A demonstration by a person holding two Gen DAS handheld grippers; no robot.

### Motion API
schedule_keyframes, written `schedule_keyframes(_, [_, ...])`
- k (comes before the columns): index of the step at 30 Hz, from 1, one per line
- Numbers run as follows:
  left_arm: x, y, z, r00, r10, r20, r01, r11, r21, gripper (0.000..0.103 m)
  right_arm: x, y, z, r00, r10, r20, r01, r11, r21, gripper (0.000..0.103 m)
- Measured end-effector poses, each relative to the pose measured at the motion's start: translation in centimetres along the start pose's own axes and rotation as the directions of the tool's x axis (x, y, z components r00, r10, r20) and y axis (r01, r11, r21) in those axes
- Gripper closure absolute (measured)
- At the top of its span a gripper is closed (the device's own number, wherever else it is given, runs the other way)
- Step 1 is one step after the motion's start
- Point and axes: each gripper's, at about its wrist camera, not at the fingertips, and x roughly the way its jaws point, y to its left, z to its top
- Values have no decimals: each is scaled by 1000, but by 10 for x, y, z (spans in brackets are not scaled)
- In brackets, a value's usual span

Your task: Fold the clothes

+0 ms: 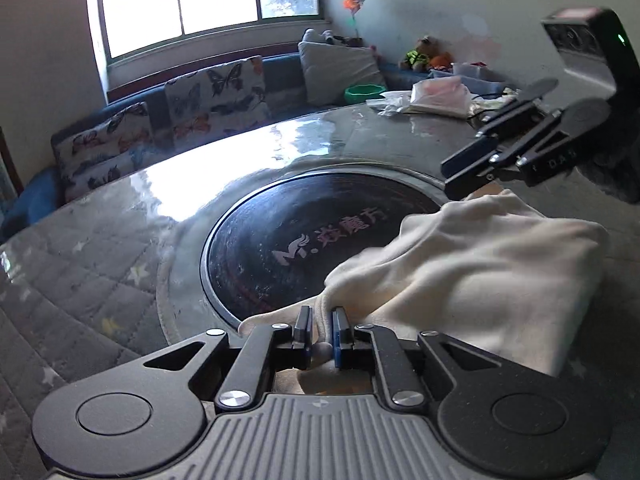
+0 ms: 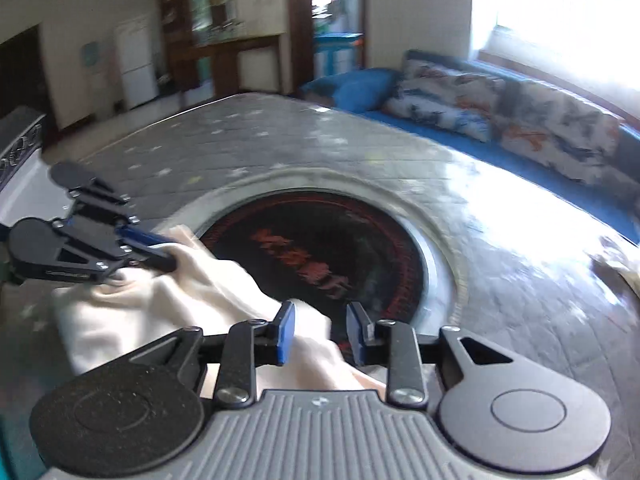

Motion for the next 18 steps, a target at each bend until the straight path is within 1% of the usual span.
schedule_keyframes(1, [-1, 1, 0, 1000, -3, 5, 3, 1000, -5, 89, -4, -2, -6, 1000, 1, 8, -1, 999, 35, 66])
schedule_keyframes(4, [-6, 4, -1, 1000, -7, 16, 7, 1000, -7, 89, -19, -9, -24, 999, -21, 31, 17, 992, 126, 66])
schedule_keyframes(6, [-5, 6, -2, 1000, -9, 13, 9, 1000, -10, 89, -26, -15, -37, 998, -57, 35, 50, 982, 180, 66])
schedule_keyframes(9, [-1, 2, 1, 1000, -6, 11, 6, 1000, -9, 90, -32, -18, -53, 995, -96, 31, 87, 974, 208, 67])
schedule_keyframes(11, [0, 1, 2, 1000, -1, 11, 1, 1000, -4, 90, -38, -18, -58, 983, -157, 90, 140, 975, 175, 69])
schedule_keyframes(12, [-1, 1, 2, 1000, 2, 12, -2, 1000, -1, 91, -43, -19, -59, 981, -168, 94, 150, 974, 171, 69])
schedule_keyframes(13, [-2, 1, 2, 1000, 4, 14, -4, 1000, 0, 92, -44, -19, -60, 981, -174, 86, 158, 973, 169, 69])
schedule_keyframes(15, [-3, 0, 2, 1000, 8, 16, -8, 1000, 6, 92, -29, -15, -58, 986, -167, 11, 163, 971, 174, 69])
schedule_keyframes(16, [-2, 0, 2, 1000, 9, 14, -9, 1000, 11, 92, -29, -12, -59, 986, -169, 9, 165, 972, 165, 71])
schedule_keyframes(17, [-2, 0, 1, 1000, 8, 12, -8, 1000, 15, 92, -28, -10, -61, 986, -169, 6, 166, 973, 158, 82])
schedule_keyframes(18, [-2, 0, 2, 1000, 6, 10, -6, 1000, 16, 92, -28, -9, -62, 985, -170, 3, 167, 974, 151, 87])
